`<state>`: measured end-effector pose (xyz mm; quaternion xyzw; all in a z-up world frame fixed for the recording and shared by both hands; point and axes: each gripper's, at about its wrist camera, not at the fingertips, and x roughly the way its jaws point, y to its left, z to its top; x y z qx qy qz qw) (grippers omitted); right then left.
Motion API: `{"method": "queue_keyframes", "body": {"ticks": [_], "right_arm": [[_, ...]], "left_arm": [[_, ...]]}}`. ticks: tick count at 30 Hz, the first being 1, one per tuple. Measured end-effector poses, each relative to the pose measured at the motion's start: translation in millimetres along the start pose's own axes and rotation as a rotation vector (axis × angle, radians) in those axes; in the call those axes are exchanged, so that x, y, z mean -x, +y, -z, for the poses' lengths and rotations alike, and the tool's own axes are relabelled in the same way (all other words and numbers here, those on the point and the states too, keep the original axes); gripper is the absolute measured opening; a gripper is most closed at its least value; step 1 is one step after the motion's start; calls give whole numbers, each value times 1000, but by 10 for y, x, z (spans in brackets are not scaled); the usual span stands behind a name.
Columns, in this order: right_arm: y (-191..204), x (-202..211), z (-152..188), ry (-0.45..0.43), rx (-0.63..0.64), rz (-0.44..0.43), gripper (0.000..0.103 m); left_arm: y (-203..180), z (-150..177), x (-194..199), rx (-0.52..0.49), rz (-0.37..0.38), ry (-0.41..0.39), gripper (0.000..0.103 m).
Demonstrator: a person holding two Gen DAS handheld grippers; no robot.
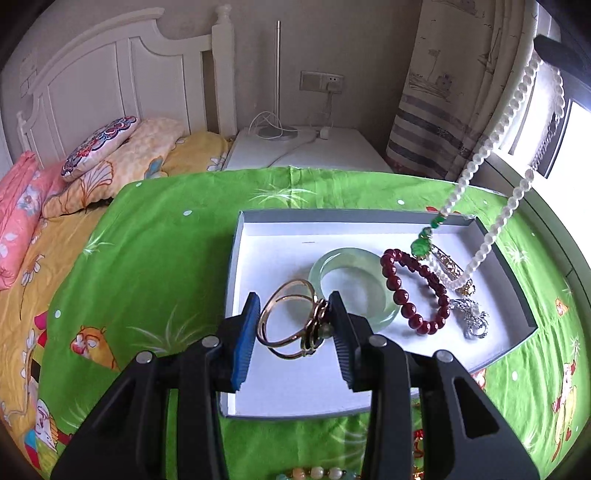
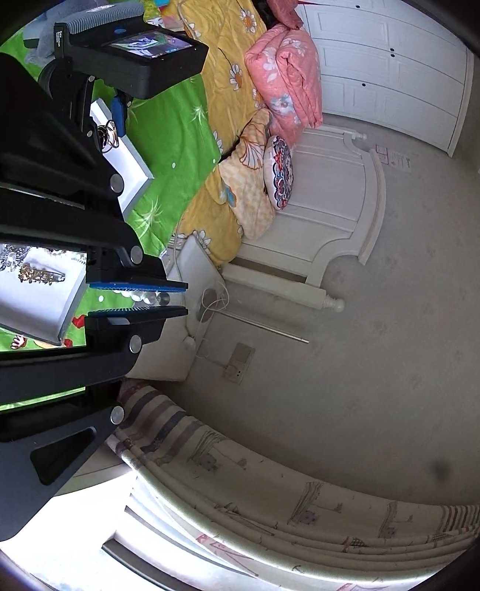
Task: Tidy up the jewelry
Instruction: 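Lower the ring into the box with the left tool while the right tool lays the necklace there, then withdraw both tools from the box toward the bead bracelet and gold bangles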
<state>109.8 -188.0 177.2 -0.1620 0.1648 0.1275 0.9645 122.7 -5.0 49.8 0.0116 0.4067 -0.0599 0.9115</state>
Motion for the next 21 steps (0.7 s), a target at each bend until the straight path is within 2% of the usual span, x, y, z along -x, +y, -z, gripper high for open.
{"method": "queue_keyframes", "body": {"ticks": [5,10,12,14,15,16,17,19,21], "right_arm": [[-51,-352,503,154,-16,-17,8],[-106,-688,1050,336,-86,-131,8],[-126,-741,1208,379,-108,-147,8],[-141,-753,1358,413,-119,-149,8],[-170,-765,1422,429,-132,-152,8],[-183,-771,1495,443,-145,-157,8],[-227,-785,1555,456,-161,-161,9],[-311,-786,1634,461,-196,-163,11],[-392,-768,1691,468,-242,-200,22]], "left_arm": [[9,54,-231,1,-23,39,38],[45,129,-274,-1,-5,35,43],[20,142,-253,-18,22,36,51],[-39,162,-213,-50,99,32,81],[-82,184,-182,-69,102,23,88],[-138,210,-135,-82,68,1,97],[-169,234,-96,-96,36,-28,98],[-215,269,-51,-109,41,-37,99],[-220,303,-16,-98,46,-41,99]]}}
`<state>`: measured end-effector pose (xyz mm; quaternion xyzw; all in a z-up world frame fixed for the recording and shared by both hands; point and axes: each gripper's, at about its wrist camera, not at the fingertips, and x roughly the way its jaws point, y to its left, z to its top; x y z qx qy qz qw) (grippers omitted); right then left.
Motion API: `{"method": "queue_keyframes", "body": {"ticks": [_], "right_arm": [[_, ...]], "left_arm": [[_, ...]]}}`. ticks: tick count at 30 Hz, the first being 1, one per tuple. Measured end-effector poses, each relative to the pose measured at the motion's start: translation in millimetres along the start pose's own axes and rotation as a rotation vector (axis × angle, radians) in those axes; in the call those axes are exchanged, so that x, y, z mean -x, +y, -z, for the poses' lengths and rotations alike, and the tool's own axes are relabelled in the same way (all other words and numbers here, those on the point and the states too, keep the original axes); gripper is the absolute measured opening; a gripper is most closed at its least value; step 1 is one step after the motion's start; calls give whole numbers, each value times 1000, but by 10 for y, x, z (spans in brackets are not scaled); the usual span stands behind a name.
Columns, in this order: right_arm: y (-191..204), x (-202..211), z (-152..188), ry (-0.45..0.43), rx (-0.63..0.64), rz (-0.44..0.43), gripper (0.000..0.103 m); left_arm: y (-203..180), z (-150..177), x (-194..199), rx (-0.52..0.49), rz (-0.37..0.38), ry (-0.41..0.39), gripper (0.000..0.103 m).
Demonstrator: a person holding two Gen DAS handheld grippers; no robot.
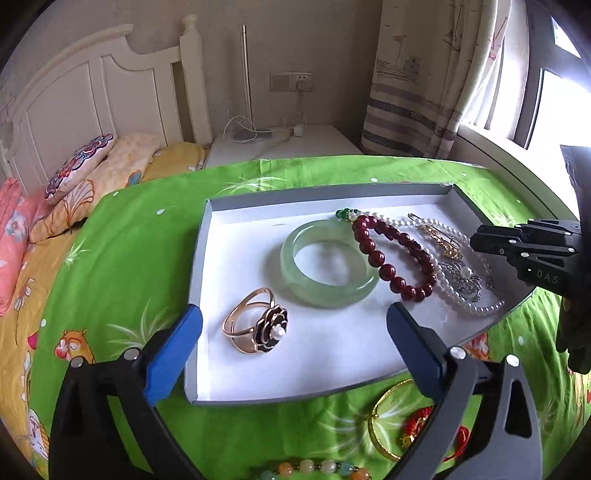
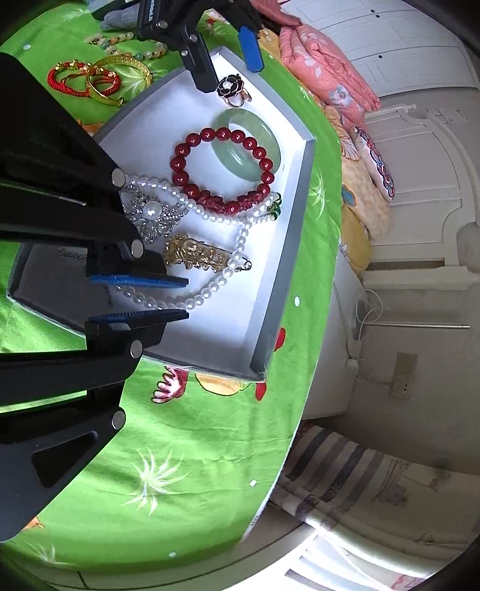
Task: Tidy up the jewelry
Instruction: 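Withdraw both tools from the box toward the bead bracelet and gold bangles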
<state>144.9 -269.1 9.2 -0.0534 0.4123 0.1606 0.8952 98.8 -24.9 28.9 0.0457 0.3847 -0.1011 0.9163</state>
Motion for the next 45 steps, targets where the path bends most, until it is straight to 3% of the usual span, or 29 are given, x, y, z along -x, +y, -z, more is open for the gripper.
{"method": "queue_keyframes", "body": {"ticks": [1,2,4,12,18,24,27,30,35,38,45], "right_arm": [[-29,37,18,-10,-13,-45,33],[-44,96,35,-29,-22,-71,56],[-37,259,53,-80,-26,-86,63],[32,861,383,-227,-93,-167,64],[236,971,729,-219,-140,-220,66],[670,979,849,-163,-31,-212,66],[985,995,879,-167,84,-201,66],[1259,950,914,-156,177,-184,62],[1461,891,906,-129,225,-192,59],[1533,845,884,-119,265,-174,47],[1661,710,709,-103,349,-164,32]], "left_arm": [[9,14,22,6,0,-4,99],[28,32,50,12,2,-9,99],[59,54,127,22,-3,-23,99],[311,269,752,77,-30,-115,100],[318,675,959,85,-89,-62,100],[317,1096,1106,129,-61,-20,100],[291,1218,1133,116,-70,-1,100],[292,1268,1173,106,-37,-11,100],[240,1268,1032,84,13,57,100],[237,1280,1004,85,20,70,100],[273,1268,911,97,78,111,100]]}}
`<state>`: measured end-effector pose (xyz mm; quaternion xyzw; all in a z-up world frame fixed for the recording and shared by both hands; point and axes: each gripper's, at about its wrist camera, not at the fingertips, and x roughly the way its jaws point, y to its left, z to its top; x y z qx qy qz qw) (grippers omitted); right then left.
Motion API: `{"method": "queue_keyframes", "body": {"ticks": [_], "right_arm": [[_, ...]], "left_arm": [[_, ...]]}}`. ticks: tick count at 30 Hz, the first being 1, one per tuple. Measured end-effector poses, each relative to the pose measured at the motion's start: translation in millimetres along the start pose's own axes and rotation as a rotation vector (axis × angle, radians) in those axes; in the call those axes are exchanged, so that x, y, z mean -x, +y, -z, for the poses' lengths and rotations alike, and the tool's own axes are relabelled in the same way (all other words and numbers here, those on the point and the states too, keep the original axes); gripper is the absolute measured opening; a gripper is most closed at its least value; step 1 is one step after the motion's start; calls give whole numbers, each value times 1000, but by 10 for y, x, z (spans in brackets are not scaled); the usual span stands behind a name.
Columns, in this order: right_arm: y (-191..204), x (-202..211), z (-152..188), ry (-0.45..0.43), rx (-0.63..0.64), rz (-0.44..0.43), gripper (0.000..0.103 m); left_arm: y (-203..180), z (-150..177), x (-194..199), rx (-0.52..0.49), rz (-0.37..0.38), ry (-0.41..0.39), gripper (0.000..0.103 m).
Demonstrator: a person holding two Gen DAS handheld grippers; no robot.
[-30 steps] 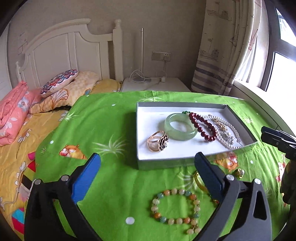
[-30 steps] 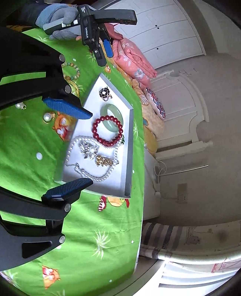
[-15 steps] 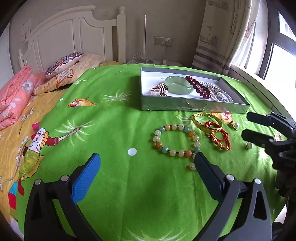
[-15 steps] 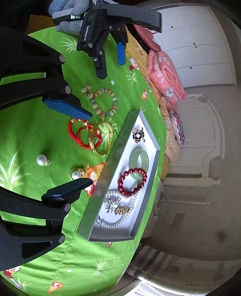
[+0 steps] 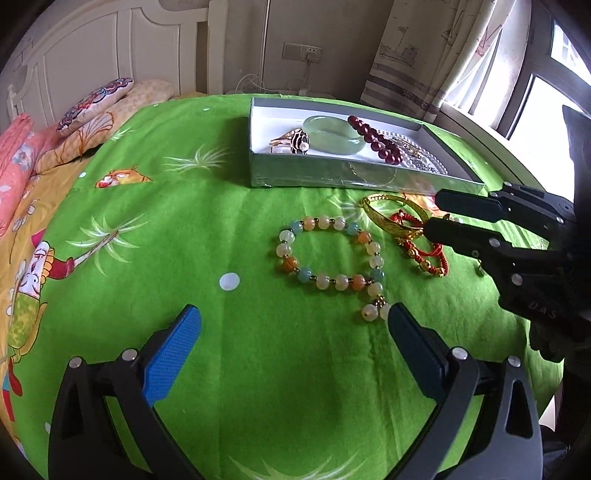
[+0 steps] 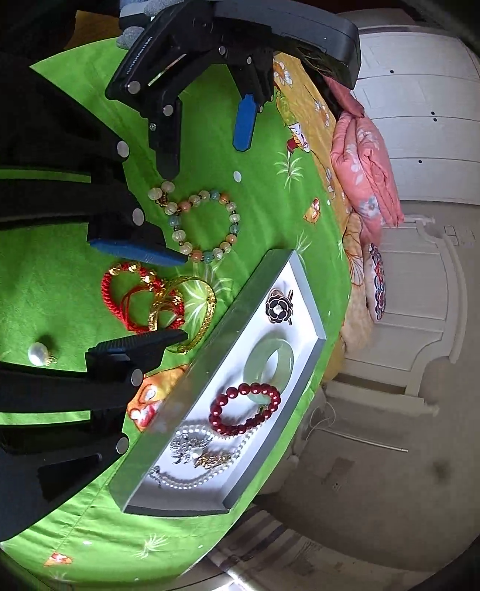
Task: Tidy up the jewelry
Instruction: 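Withdraw both tools from the box toward the bead bracelet and gold bangles, then grasp the gold bangle with the right tool while the left tool approaches the bead bracelet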
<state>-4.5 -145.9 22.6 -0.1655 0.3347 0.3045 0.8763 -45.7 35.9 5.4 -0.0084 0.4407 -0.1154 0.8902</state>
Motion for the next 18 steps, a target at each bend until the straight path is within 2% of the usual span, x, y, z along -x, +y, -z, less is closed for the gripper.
{"method": "queue_keyframes", "body": {"ticks": [2,6,12,18], "right_arm": [[14,-98,-52,27,38,-6,28],[42,-258,-104,85,85,-29,25],[104,-334,-116,108,124,-28,23],[119,-435,-151,123,139,-19,18]], "left_arm": [[3,4,-2,-3,0,0,100],[4,2,-7,-2,1,0,100],[-37,-1,-21,-12,-13,5,100],[-136,1,-74,-60,-76,32,100]]}}
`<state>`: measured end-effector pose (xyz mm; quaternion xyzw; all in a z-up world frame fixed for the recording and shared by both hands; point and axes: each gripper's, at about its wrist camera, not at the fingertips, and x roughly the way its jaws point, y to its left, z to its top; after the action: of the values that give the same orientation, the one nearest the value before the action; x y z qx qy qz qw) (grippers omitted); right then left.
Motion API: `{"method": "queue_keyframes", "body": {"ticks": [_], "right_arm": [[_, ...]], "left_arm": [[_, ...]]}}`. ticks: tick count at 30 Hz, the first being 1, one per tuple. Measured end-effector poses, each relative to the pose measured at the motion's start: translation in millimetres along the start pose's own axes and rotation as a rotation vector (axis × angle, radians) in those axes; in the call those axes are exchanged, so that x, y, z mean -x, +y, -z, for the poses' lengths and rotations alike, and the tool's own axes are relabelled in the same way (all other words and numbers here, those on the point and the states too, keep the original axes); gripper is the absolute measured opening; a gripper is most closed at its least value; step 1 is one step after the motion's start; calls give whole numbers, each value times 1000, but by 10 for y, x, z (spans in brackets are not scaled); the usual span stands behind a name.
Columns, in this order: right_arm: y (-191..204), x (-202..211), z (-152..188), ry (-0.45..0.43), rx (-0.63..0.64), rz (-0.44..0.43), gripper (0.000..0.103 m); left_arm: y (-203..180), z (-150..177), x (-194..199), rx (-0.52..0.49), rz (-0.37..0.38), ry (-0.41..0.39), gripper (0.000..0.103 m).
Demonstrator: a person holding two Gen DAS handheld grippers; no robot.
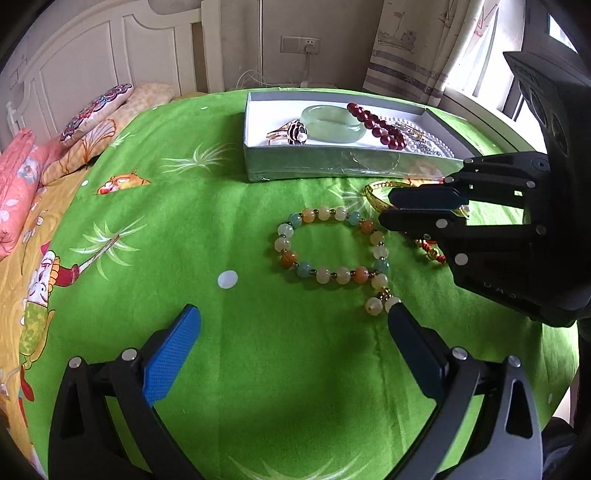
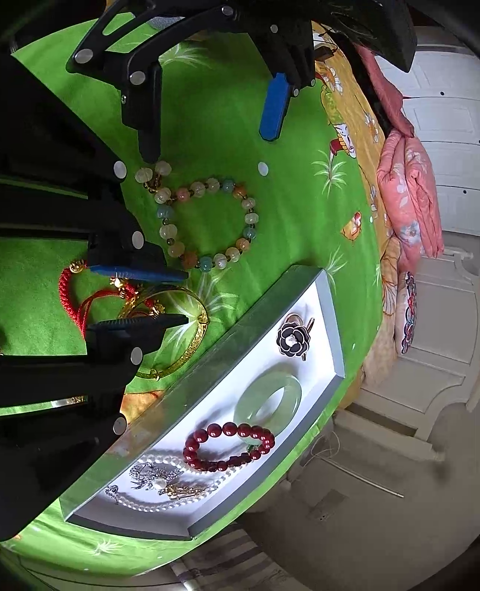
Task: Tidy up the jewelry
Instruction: 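Grasp the gold bangle with the right tool while the left tool approaches the bead bracelet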
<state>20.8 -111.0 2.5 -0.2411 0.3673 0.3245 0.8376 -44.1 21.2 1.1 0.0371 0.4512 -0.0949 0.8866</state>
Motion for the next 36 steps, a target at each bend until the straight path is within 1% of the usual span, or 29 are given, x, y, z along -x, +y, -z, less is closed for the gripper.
{"method": "queue_keyframes", "body": {"ticks": [3,7,11,14,17,22,25,28,32,34,36], "right_arm": [[-21,-16,-1,-6,-12,-5,16],[-4,-21,8,-14,-6,-8,15],[21,-35,-1,-11,12,10,9],[76,-27,2,-17,41,36,8],[84,91,-6,-71,31,64,8],[-25,482,36,-172,-22,75,8],[-86,743,171,-224,-64,93,8],[-157,913,376,-238,-101,123,8],[-307,1000,652,-213,-167,161,8],[-419,977,784,-175,-211,195,8],[-523,949,921,-140,-263,212,8]], "left_arm": [[-44,-3,-20,-21,-27,11,100],[-33,9,-20,-19,-25,11,100],[-35,10,-21,-20,-27,11,100],[-35,10,-22,-20,-27,11,100],[-33,10,-22,-20,-27,11,100],[-34,11,-23,-20,-27,11,100],[-37,12,-24,-20,-27,11,100],[-38,13,-24,-20,-27,11,101],[-39,12,-23,-21,-33,11,101],[-83,10,-14,-38,-55,4,100],[-167,2,-3,-76,-83,-6,100]]}}
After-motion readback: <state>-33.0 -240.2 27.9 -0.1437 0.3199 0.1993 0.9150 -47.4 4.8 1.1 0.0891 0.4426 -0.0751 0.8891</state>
